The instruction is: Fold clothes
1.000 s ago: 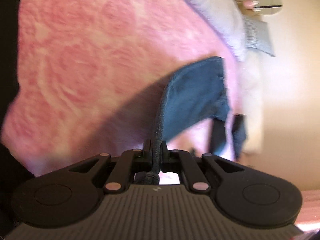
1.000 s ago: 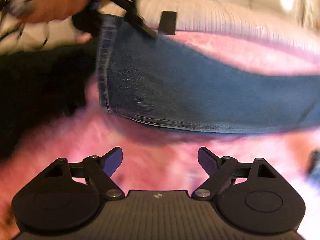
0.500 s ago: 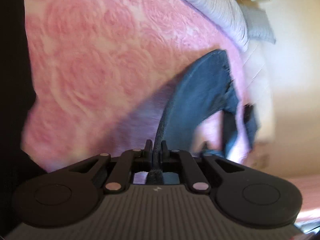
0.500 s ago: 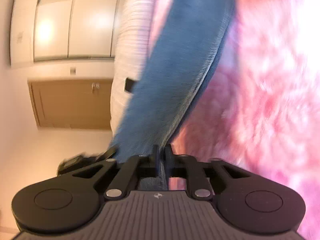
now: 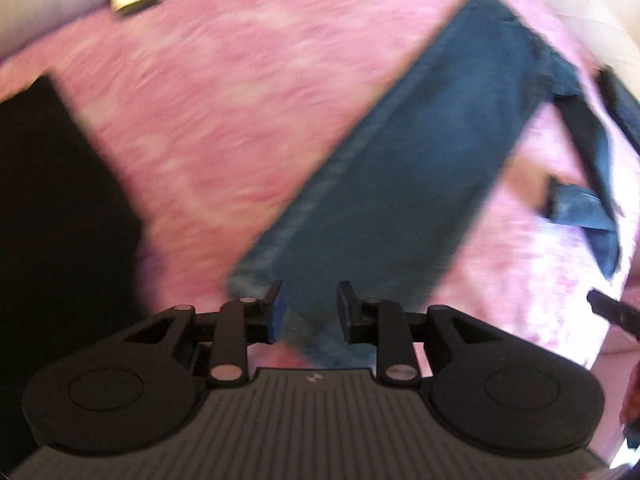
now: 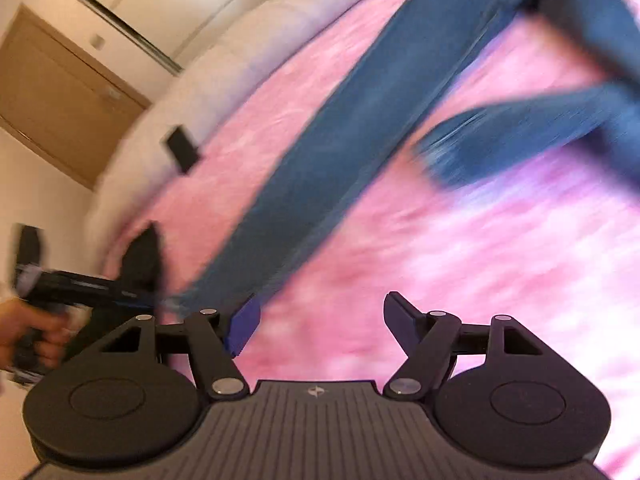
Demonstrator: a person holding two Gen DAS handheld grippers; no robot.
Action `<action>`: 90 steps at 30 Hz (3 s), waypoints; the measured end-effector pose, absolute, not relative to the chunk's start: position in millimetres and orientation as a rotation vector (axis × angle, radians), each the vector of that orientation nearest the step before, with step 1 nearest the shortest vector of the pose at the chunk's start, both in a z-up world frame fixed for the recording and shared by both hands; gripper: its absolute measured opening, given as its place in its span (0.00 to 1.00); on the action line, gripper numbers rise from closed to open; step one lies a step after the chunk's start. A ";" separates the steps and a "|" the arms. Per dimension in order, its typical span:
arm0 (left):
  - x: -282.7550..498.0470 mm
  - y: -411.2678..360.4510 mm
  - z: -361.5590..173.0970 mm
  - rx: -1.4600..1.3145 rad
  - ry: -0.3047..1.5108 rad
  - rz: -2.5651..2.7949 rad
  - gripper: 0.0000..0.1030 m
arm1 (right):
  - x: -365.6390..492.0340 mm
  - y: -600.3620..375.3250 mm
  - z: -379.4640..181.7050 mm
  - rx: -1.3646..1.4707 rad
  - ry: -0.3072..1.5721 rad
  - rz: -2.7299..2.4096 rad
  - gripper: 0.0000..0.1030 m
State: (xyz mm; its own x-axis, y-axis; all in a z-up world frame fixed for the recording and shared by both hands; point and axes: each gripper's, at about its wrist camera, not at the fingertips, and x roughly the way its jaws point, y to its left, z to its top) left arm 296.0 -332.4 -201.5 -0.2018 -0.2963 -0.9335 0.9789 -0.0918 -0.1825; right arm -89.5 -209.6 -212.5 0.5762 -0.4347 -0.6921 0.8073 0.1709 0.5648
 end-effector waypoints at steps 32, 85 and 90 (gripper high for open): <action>86.9 -338.2 -283.3 0.675 2.146 -1.515 0.24 | -370.7 -247.6 -224.9 1.165 0.302 -1.121 0.85; -51.2 -319.2 -324.5 0.944 1.884 -2.016 0.12 | -353.8 -211.1 -158.1 0.957 0.238 -1.427 0.87; -16.5 -295.0 -358.6 0.766 2.298 -1.740 0.14 | -375.1 -229.9 -208.7 1.243 0.146 -1.204 0.87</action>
State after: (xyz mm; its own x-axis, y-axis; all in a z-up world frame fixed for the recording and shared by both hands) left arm -16.5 -295.0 -358.6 -0.8562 0.3009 -0.4199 0.4858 0.1926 -0.8526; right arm -375.1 -229.9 -208.7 0.4317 -0.6137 -0.6610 0.7540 -0.1568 0.6379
